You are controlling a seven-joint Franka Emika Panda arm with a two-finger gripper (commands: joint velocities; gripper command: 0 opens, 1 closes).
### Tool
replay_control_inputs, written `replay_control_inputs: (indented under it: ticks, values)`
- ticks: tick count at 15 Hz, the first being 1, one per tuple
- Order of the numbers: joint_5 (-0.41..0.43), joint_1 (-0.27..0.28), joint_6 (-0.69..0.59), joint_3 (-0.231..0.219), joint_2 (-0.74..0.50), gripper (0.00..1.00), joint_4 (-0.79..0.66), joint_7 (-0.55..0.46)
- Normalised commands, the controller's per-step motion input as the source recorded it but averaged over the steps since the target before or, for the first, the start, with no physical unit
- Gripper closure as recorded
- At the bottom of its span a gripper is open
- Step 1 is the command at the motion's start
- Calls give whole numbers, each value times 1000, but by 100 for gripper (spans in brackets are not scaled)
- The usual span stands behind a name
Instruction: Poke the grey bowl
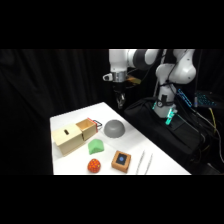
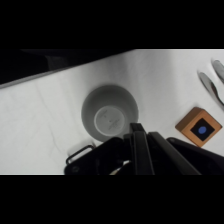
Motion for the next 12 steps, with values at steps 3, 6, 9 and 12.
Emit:
replay_control_inputs:
  ticks: [3,6,9,12]
  values:
    - [-88,-37,140,81,-208,97,-176,116]
    - [-68,-44,158,48,-161,98,-157,78]
    - [-57,-64,189,13,-78,97,-118,34]
    - [-52,-79,217,-12,58,98,-36,-20]
